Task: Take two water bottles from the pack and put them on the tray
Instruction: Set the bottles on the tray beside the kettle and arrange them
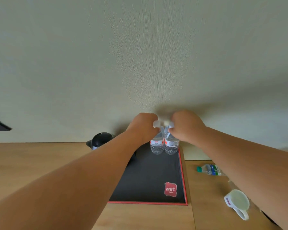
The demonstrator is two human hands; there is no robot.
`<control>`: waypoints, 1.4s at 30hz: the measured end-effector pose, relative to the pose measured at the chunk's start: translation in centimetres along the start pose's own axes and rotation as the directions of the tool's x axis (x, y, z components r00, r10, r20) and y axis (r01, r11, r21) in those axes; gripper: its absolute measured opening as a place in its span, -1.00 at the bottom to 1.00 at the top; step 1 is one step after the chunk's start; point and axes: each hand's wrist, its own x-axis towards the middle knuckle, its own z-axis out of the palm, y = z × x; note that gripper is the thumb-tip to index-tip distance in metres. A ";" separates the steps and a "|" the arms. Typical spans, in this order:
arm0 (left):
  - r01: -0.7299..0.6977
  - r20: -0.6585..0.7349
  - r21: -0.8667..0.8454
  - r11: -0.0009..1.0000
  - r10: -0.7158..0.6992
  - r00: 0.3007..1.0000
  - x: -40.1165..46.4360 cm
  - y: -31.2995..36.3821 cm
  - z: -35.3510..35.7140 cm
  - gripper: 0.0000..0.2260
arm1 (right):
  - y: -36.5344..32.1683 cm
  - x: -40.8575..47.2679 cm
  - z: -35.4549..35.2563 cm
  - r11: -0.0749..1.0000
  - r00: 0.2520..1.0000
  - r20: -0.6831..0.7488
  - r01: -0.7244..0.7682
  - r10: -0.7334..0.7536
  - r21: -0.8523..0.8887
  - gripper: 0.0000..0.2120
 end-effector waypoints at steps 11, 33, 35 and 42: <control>-0.028 -0.031 0.114 0.993 0.031 0.999 0.5 0.1 0.6 -0.73 | -0.6 0.4 -0.1 0.998 1.000 -0.022 -0.003 0.002 -0.070 -0.87; -0.551 0.384 0.636 0.540 0.399 0.833 1.1 -0.5 -3.4 -0.65 | -1.8 -1.3 0.1 0.979 0.970 -0.132 -0.203 0.203 0.016 -0.61; -0.558 0.381 0.636 0.534 0.412 0.828 1.5 -0.4 -3.2 -0.71 | -1.9 -1.2 0.1 0.978 0.972 -0.117 -0.206 0.206 0.013 -0.63; -0.541 0.380 0.689 0.482 0.395 0.837 1.3 0.1 -2.8 -0.78 | -1.6 -0.3 -0.1 0.992 0.991 -0.054 -0.121 0.119 -0.034 -0.73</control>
